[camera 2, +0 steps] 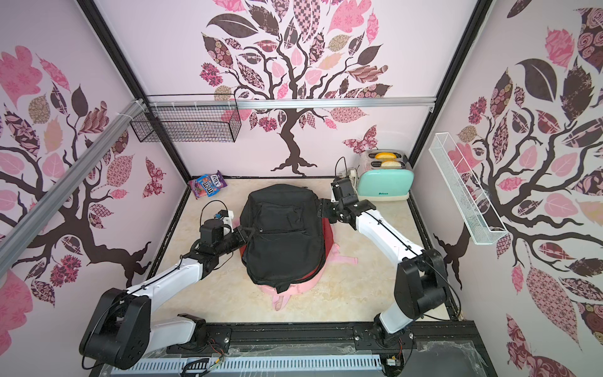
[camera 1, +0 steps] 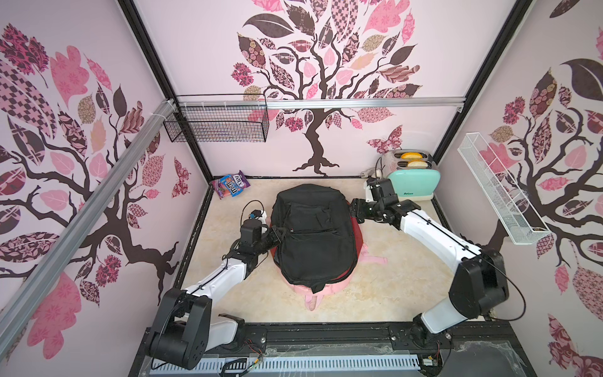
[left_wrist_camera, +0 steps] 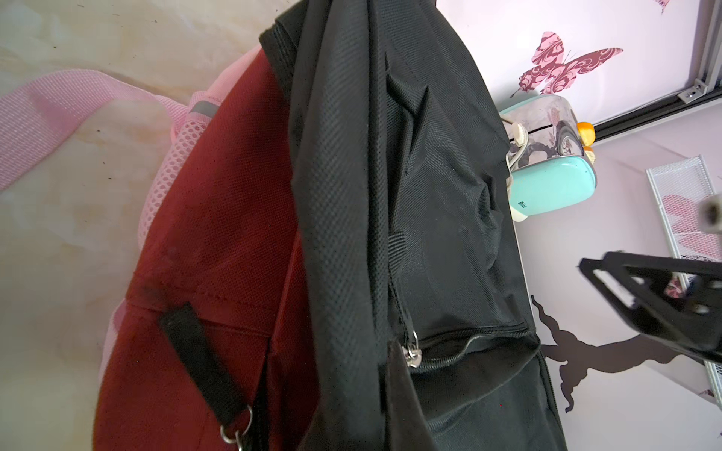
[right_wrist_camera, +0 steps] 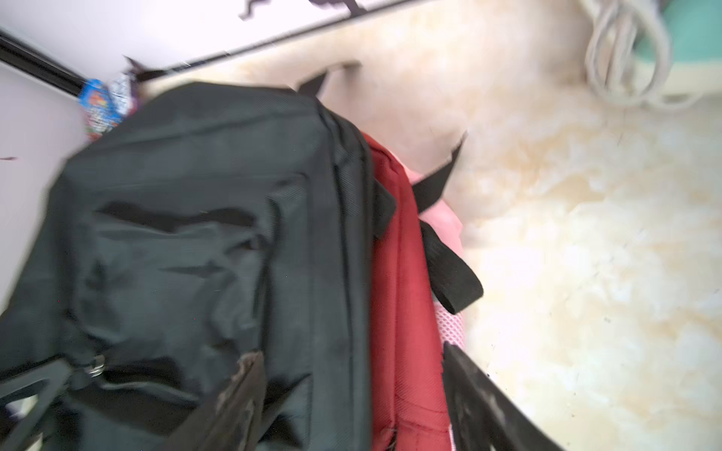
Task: Zip up the backpack
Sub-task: Adjust the backpack on the backpack, then zip the zipper on the backpack.
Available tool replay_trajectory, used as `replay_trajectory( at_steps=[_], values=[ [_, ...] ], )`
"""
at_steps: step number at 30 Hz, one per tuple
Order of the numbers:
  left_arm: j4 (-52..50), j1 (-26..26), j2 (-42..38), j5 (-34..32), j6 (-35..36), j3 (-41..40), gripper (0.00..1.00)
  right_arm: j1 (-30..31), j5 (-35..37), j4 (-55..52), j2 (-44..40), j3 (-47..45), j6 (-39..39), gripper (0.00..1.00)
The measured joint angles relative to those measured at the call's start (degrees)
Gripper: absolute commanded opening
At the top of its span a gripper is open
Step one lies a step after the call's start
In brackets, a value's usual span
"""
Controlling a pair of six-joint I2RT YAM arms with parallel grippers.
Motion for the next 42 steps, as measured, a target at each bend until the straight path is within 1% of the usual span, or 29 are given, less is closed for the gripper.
replay_trajectory(
  at_steps=[3,6,8,12,20,30,34,38,42],
  values=[
    [-1.3,-1.2,-2.1,-2.3,0.7,-0.2,0.0,4.6,-2.6,1.9,-1.1,1.8,-1.1,0.54],
    [-3.2,-2.6,-4.0,-5.1,1.4,-0.2,0.0,10.2,-7.1,4.7,0.4,2.0,-1.4,0.37],
    [-4.4,-3.4,-4.9,-6.9,2.0,-0.2,0.0,13.6,-9.6,6.2,2.8,2.0,-1.4,0.32],
    [-6.2,-5.0,-6.1,-10.5,2.7,-0.2,0.0,17.7,-13.6,9.5,7.6,0.4,-0.9,0.28],
    [-7.1,-5.7,-6.1,-12.7,3.4,-0.2,0.0,18.6,-17.2,15.1,13.8,-1.8,1.0,0.26],
    [-9.0,-6.6,-6.1,-14.4,3.8,-0.2,0.0,19.6,-16.3,16.9,18.4,-1.5,0.7,0.25],
    [-9.1,-6.8,-6.6,-14.7,3.9,-0.3,0.0,20.0,-16.0,15.5,18.0,-0.7,0.2,0.3],
    [-9.1,-7.0,-7.0,-14.8,3.9,-0.3,0.0,20.0,-17.5,14.0,16.0,-0.7,0.3,0.38],
    [-8.7,-7.0,-7.3,-14.5,3.8,-0.3,0.0,20.3,-19.3,12.1,14.2,0.9,0.1,0.4]
  ],
)
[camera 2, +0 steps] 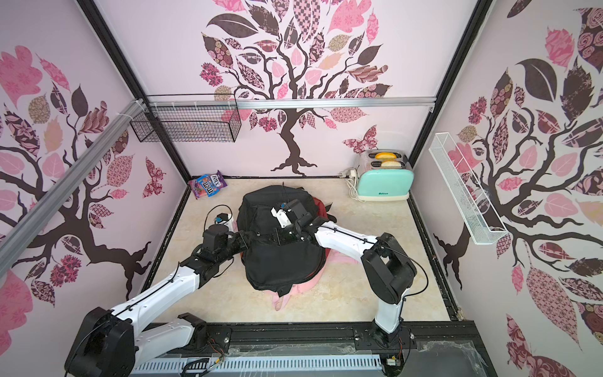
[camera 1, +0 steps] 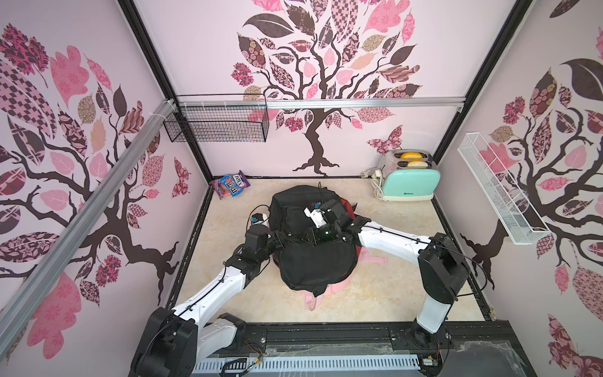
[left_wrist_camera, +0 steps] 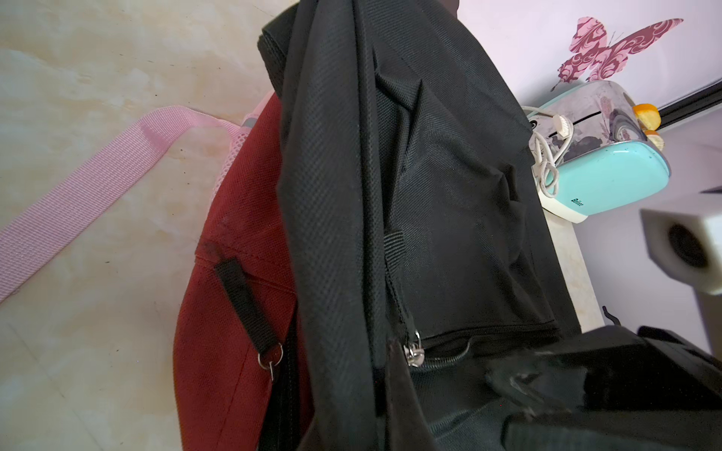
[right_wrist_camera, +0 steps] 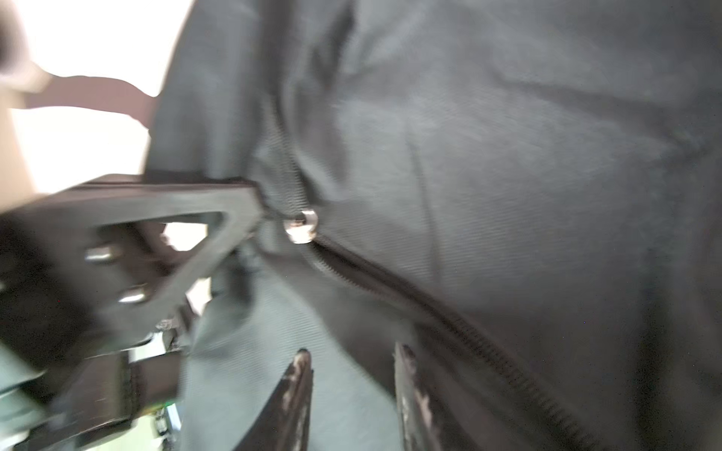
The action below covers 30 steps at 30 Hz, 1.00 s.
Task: Zip up the backpack
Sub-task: Zip the zipper on the backpack.
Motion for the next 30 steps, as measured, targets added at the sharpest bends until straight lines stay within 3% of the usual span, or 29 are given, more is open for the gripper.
replay_trajectory(
  at_steps=[8,19,30],
  values=[
    [2.9,0.0,-2.9,1.7,-0.4,-2.0,0.0,1.4,-1.7,-0.9,0.6,5.0,-0.8,0.43],
    [6.8,0.0,-3.4,3.9,-1.8,-3.4,0.0,2.1,-2.2,-1.8,8.7,14.7,-2.5,0.43],
    [7.4,0.1,-3.4,4.5,-2.7,-4.1,0.0,2.2,1.7,-5.2,11.1,18.8,-5.3,0.44]
  ],
)
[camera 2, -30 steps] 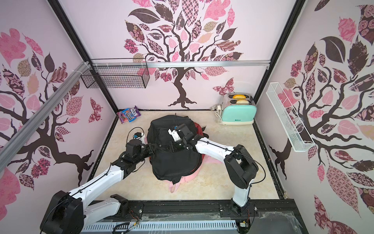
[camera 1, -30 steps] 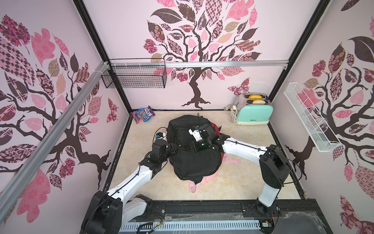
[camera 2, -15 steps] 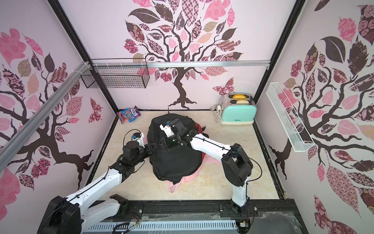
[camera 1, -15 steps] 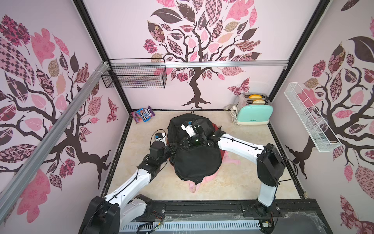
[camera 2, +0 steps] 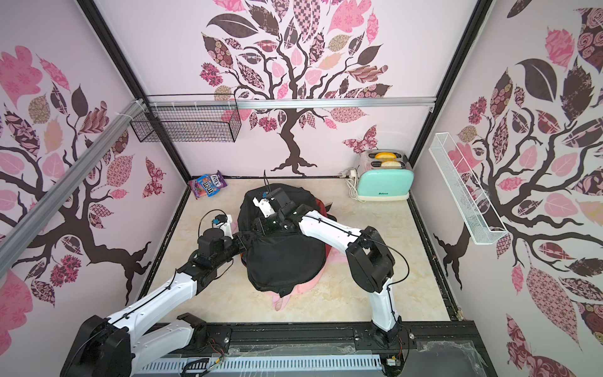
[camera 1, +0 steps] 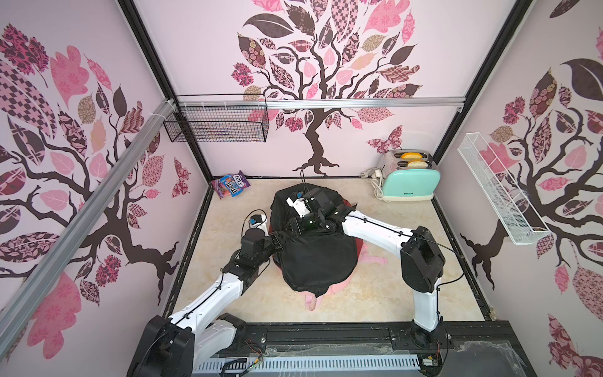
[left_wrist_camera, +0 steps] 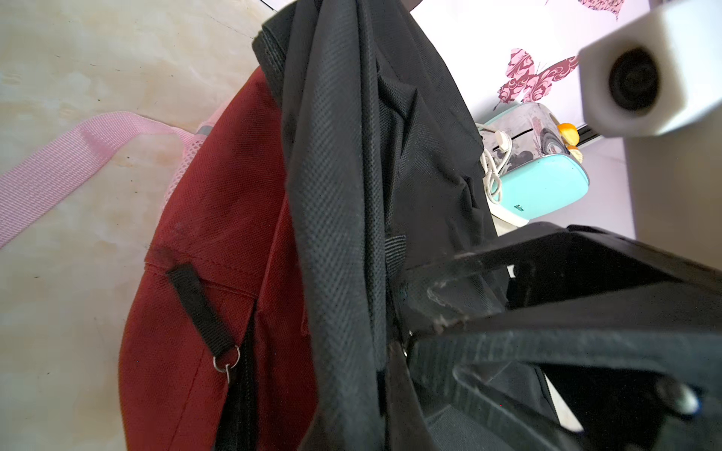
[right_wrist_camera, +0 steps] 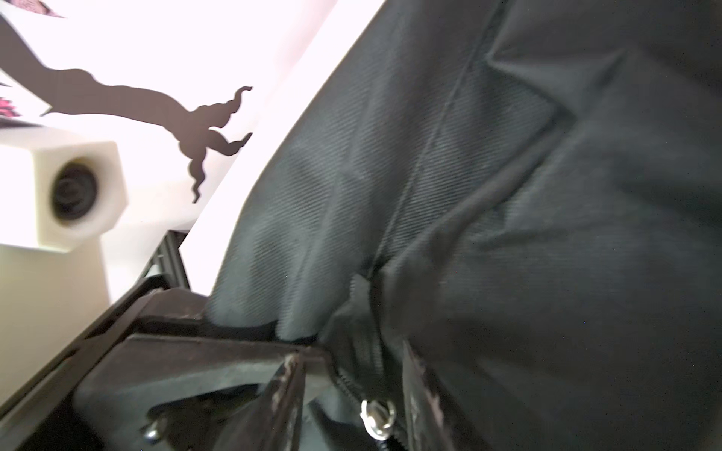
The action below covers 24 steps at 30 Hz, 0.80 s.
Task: Zip up the backpack
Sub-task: Zip the zipper on the backpack.
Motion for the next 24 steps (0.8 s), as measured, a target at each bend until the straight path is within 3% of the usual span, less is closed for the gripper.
replay_trajectory(
  at_steps=[9,18,24],
  values=[
    [0.6,0.0,0.0,0.5,-0.3,-0.1,0.0,0.0,2.5,-1.2,3.5,4.2,-1.9,0.43],
    [0.3,0.1,0.0,0.4,-0.5,-0.3,0.0,-0.2,1.4,-1.4,4.6,5.2,-1.7,0.01],
    [0.1,0.0,0.0,0.6,-0.5,-0.3,0.0,-0.4,2.1,1.1,2.0,0.6,-1.6,0.0]
  ],
)
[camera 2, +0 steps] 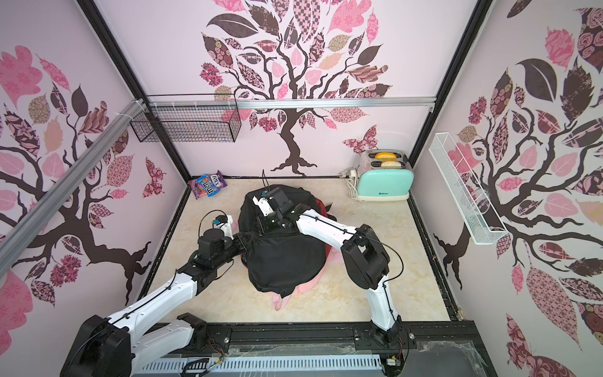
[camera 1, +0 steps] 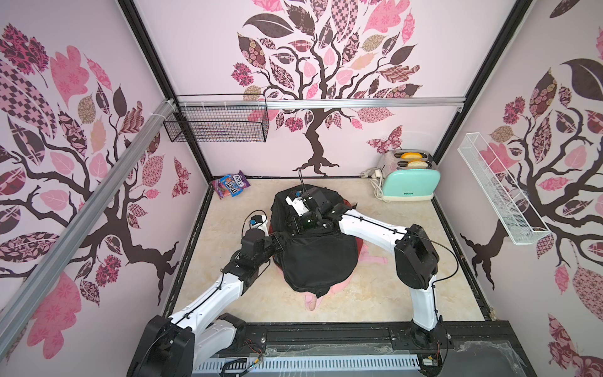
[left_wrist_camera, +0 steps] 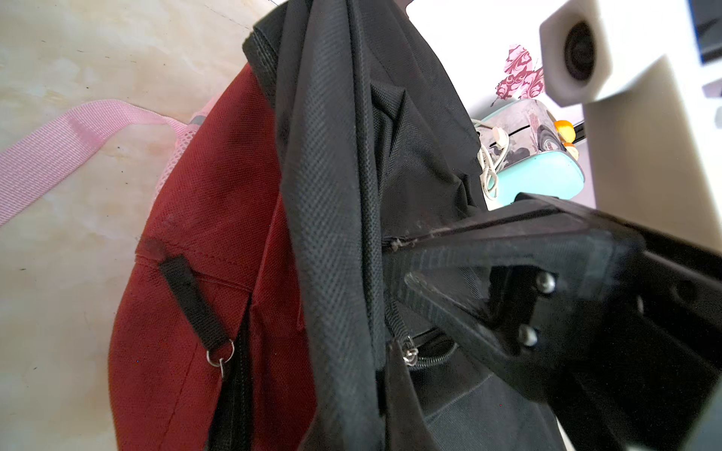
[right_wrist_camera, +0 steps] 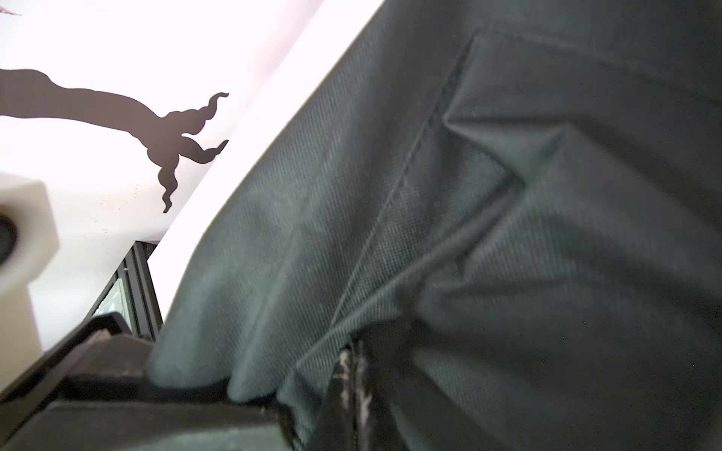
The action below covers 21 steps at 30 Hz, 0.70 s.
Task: Zip up the backpack
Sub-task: Zip the zipper on the backpack.
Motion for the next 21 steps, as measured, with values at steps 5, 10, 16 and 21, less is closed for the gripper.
replay_trajectory(
  at_steps=[5,10,16,21],
  values=[
    [-0.2,-0.1,0.0,-0.4,0.0,0.0,0.0,-0.7,1.1,0.4,-3.5,-4.8,0.5,0.0],
    [-0.8,-0.3,0.0,-1.5,0.0,0.0,0.0,-1.0,2.8,0.5,-6.6,-8.3,0.7,0.0],
    [-0.8,-0.4,0.0,-2.0,0.0,0.0,0.0,-1.2,5.4,1.4,-9.1,-11.1,0.9,0.0],
    [-1.2,-0.5,-0.1,-2.6,0.0,0.0,0.0,-1.7,7.9,2.1,-9.7,-12.5,0.9,0.0]
  ],
)
